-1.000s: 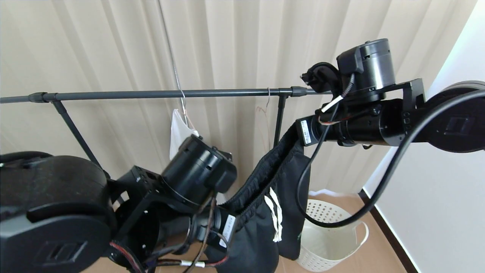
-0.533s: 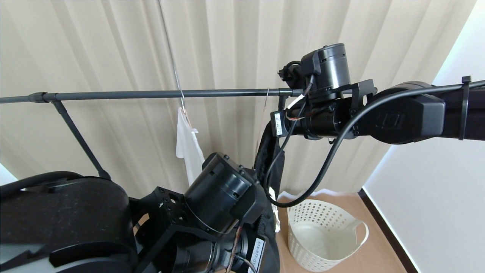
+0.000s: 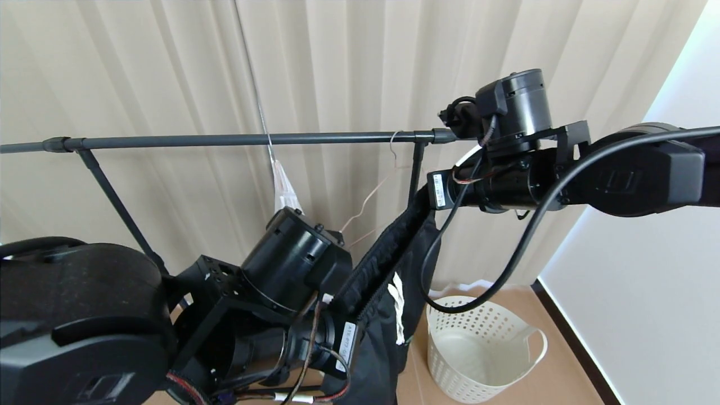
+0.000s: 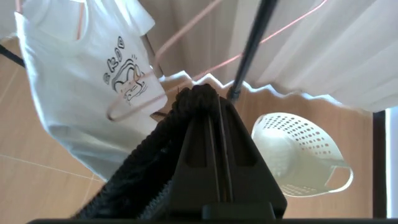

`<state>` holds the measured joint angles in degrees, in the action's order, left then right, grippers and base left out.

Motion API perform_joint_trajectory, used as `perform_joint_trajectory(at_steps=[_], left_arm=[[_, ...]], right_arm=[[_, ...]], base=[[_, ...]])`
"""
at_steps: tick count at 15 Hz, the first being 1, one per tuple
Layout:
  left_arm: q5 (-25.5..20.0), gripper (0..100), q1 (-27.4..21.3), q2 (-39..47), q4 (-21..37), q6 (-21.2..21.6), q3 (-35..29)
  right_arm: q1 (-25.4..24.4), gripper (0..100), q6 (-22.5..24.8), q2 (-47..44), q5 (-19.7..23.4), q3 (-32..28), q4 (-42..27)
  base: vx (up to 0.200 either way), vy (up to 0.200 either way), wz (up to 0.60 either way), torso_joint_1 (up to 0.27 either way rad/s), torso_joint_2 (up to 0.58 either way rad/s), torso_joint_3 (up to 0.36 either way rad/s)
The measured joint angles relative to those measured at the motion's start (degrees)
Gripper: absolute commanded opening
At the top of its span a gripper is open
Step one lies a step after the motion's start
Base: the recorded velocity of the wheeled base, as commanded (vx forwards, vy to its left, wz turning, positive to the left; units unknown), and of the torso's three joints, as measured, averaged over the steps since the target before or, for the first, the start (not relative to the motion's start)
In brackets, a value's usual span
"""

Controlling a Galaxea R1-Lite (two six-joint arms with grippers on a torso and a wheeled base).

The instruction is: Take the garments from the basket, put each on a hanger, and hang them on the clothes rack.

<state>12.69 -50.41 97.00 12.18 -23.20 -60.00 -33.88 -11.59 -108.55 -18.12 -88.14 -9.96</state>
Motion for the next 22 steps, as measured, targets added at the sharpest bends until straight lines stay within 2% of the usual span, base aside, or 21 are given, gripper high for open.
perform_joint_trajectory(at_steps=[3, 5, 6, 10, 11, 12, 15, 17, 18, 19, 22], left_arm=[[1.67, 0, 4.71, 0.74, -0.11, 1.78, -3.86], [2.9, 0, 7.47, 3.3, -0.22, 2.32, -10.64], [3.29, 0, 8.46, 5.06, -0.15, 2.46, -14.31], [3.91, 0, 10.17, 10.58, -0.04, 2.79, -22.71], [4.06, 0, 10.34, 11.41, -0.06, 2.82, -23.74], [4.13, 0, 10.39, 12.09, 0.0, 2.82, -24.54], [4.38, 0, 10.31, 13.73, -0.28, 2.67, -30.77], [5.27, 0, 10.25, 14.77, -0.24, 2.57, -34.67], [5.64, 0, 10.17, 15.24, -0.22, 2.54, -36.05], [5.78, 0, 10.03, 15.65, -0.13, 2.51, -37.1], [5.97, 0, 9.46, 16.29, -0.11, 2.49, -38.84]], right_arm=[[1.91, 0, -0.04, 5.95, -0.74, 8.18, -0.33], [2.55, 0, 0.93, 9.73, -2.08, 14.69, -0.6], [2.46, 0, 2.97, 11.3, -3.28, 17.03, -0.82], [2.21, 0, 4.05, 14.2, -3.72, 19.98, -2.51], [2.18, 100, 4.07, 14.49, -3.69, 20.16, -2.52], [2.18, 100, 5.06, 14.86, -3.69, 20.59, -2.49], [2.18, 100, 14.19, 17.62, -3.06, 25.54, -2.86], [2.21, 100, 19.99, 19.8, -0.52, 29.45, -2.41], [2.22, 100, 21.31, 20.61, 0.93, 30.76, -2.22], [2.32, 100, 22.21, 21.33, 2.88, 31.67, -2.13], [2.88, 100, 26.87, 22.97, 15.32, 34.52, -1.69]], base=[[0.0, 0.0, 0.0, 0.0, 0.0, 0.0], [0.0, 0.0, 0.0, 0.0, 0.0, 0.0], [0.0, 0.0, 0.0, 0.0, 0.0, 0.0], [0.0, 0.0, 0.0, 0.0, 0.0, 0.0], [0.0, 0.0, 0.0, 0.0, 0.0, 0.0], [0.0, 0.0, 0.0, 0.0, 0.0, 0.0], [0.0, 0.0, 0.0, 0.0, 0.0, 0.0], [0.0, 0.0, 0.0, 0.0, 0.0, 0.0], [0.0, 0.0, 0.0, 0.0, 0.0, 0.0], [0.0, 0.0, 0.0, 0.0, 0.0, 0.0], [0.0, 0.0, 0.0, 0.0, 0.0, 0.0]])
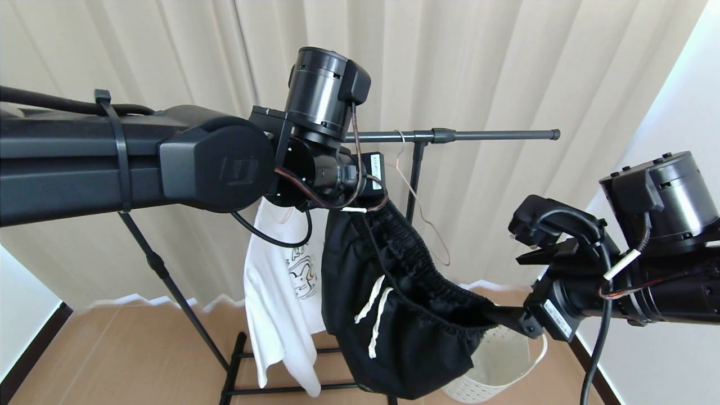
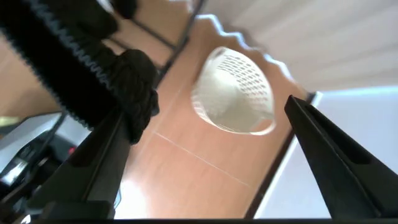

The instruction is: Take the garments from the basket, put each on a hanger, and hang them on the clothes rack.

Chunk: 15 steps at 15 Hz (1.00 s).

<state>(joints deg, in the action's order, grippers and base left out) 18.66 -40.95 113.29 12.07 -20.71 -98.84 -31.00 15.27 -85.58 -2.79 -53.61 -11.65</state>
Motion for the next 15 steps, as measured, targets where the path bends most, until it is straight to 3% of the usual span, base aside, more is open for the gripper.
perform_joint_trajectory(at_steps=[2, 5, 6, 9, 12, 15], left_arm=[[0.96, 0, -0.01, 0.18, 0.05, -0.04, -0.69], [1.78, 0, -0.01, 0.24, -0.04, -0.28, -0.99], [1.78, 0, -0.01, 0.28, -0.06, -0.26, -1.01], [1.87, 0, -0.94, 0.3, 0.09, -0.2, -0.57], [1.97, 0, -2.01, 0.22, 0.16, 0.16, 0.06], [1.97, 0, -2.99, 0.13, 0.16, 0.3, 0.15]], right_arm=[[1.57, 100, 2.71, 0.61, 8.09, 1.8, 2.6], [6.06, 100, 5.88, 0.88, 24.65, 5.99, 11.47], [7.33, 100, 6.16, 0.88, 27.37, 7.34, 13.86], [8.57, 100, 5.03, -0.17, 31.74, 9.63, 22.25], [7.72, 100, -2.5, -2.62, 31.88, 10.84, 30.21], [6.75, 100, -4.22, -5.29, 31.0, 12.21, 34.18]], base=[[0.0, 0.0, 0.0, 0.0, 0.0, 0.0], [0.0, 0.0, 0.0, 0.0, 0.0, 0.0], [0.0, 0.0, 0.0, 0.0, 0.0, 0.0], [0.0, 0.0, 0.0, 0.0, 0.0, 0.0], [0.0, 0.0, 0.0, 0.0, 0.0, 0.0], [0.0, 0.0, 0.0, 0.0, 0.0, 0.0]])
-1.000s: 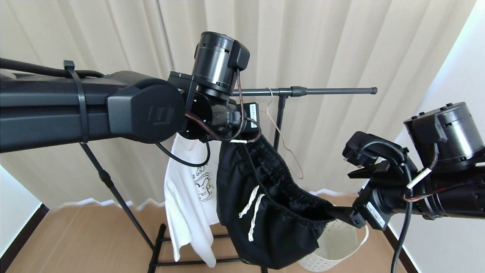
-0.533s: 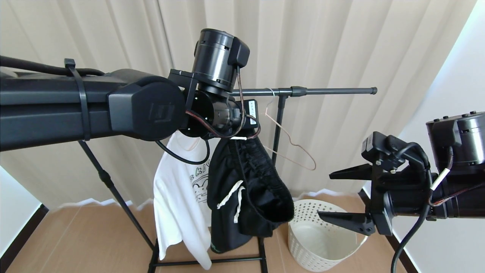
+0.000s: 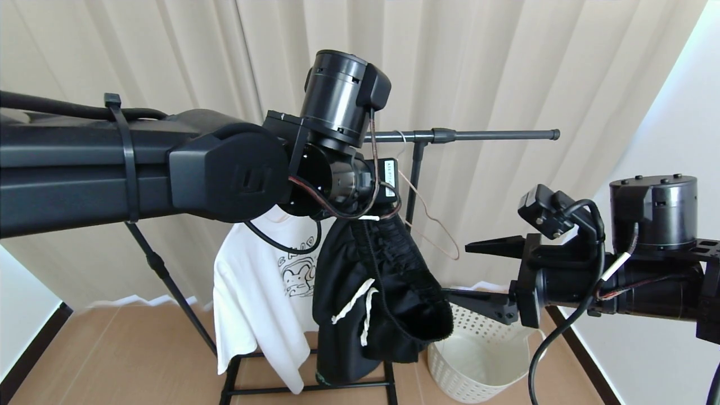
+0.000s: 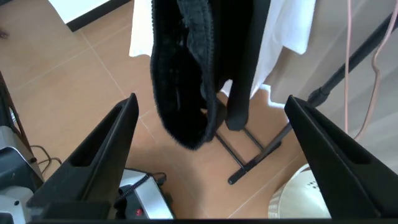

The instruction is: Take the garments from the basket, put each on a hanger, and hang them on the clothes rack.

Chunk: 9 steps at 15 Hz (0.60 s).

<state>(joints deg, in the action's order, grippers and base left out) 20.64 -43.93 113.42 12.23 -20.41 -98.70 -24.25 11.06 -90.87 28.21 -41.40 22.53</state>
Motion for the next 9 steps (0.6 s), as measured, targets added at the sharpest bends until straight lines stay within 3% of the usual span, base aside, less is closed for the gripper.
perform_joint_trajectory(at_steps=[7, 9], left_arm=[[-0.01, 0, -2.36, -0.52, -0.02, 0.02, 0.1], [0.0, 0, -2.89, -1.1, 0.0, 0.05, 0.33]], right_arm=[[0.5, 100, 0.16, -7.12, -4.86, 0.33, 3.69], [0.49, 100, 0.16, -9.79, -8.95, 0.06, 4.82]], base=[[0.0, 0.0, 0.0, 0.0, 0.0, 0.0], [0.0, 0.0, 0.0, 0.0, 0.0, 0.0]])
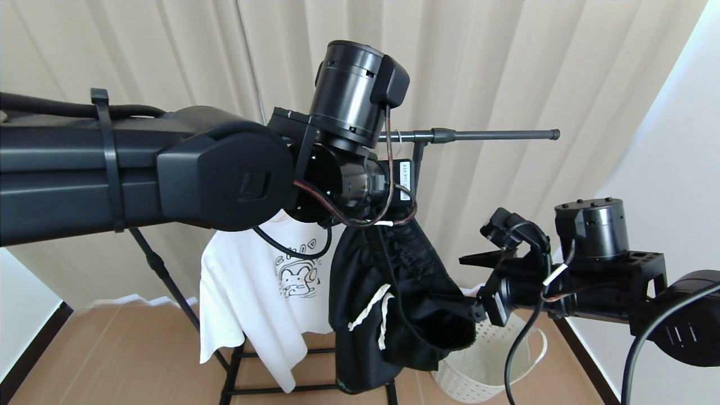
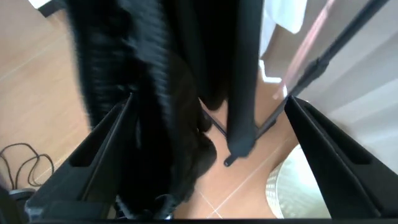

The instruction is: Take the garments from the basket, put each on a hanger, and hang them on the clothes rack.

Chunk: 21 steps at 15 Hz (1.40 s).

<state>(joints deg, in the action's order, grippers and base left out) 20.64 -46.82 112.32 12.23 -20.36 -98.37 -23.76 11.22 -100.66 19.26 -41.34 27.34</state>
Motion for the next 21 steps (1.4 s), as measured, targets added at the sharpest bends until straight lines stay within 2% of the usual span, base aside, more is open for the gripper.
perform_joint_trajectory(at_steps=[2, 3, 6, 10, 15, 18, 19, 21], left_arm=[[-0.06, 0, -0.2, -0.74, -0.09, -0.02, 0.96], [-0.06, 0, -0.2, -1.02, -0.11, -0.02, 1.48], [-0.17, 0, -0.22, -1.79, -0.16, -0.16, 2.78], [-0.63, 0, -0.04, -2.65, -0.18, -0.16, 5.29], [-1.07, 0, 0.83, -2.6, -0.18, 0.05, 12.18], [-1.07, 0, 0.68, -1.35, -0.44, 0.06, 13.97], [-1.07, 100, 0.66, -0.91, -0.41, 0.06, 14.43], [-1.02, 100, 0.55, -0.26, -0.49, 0.09, 15.37]], right_arm=[[-0.07, 100, -0.13, -2.32, -2.57, -0.17, 2.51], [-0.11, 0, -0.22, -2.84, -2.6, -0.17, 2.66], [-0.11, 0, -0.24, -3.23, -2.6, -0.2, 2.71], [2.71, 0, -0.3, -1.27, -2.57, -0.52, 2.55], [10.64, 0, 0.63, 4.83, -2.86, -1.16, 1.78], [14.73, 0, 1.78, 8.27, -2.95, -1.63, 1.63], [15.45, 0, 1.78, 9.05, -2.99, -1.88, 1.61], [16.41, 0, 1.8, 10.3, -3.01, -2.23, 1.61]], base=[[0.0, 0.0, 0.0, 0.0, 0.0, 0.0], [0.0, 0.0, 0.0, 0.0, 0.0, 0.0], [0.0, 0.0, 0.0, 0.0, 0.0, 0.0], [0.0, 0.0, 0.0, 0.0, 0.0, 0.0], [0.0, 0.0, 0.0, 0.0, 0.0, 0.0], [0.0, 0.0, 0.0, 0.0, 0.0, 0.0], [0.0, 0.0, 0.0, 0.0, 0.0, 0.0], [0.0, 0.0, 0.0, 0.0, 0.0, 0.0]])
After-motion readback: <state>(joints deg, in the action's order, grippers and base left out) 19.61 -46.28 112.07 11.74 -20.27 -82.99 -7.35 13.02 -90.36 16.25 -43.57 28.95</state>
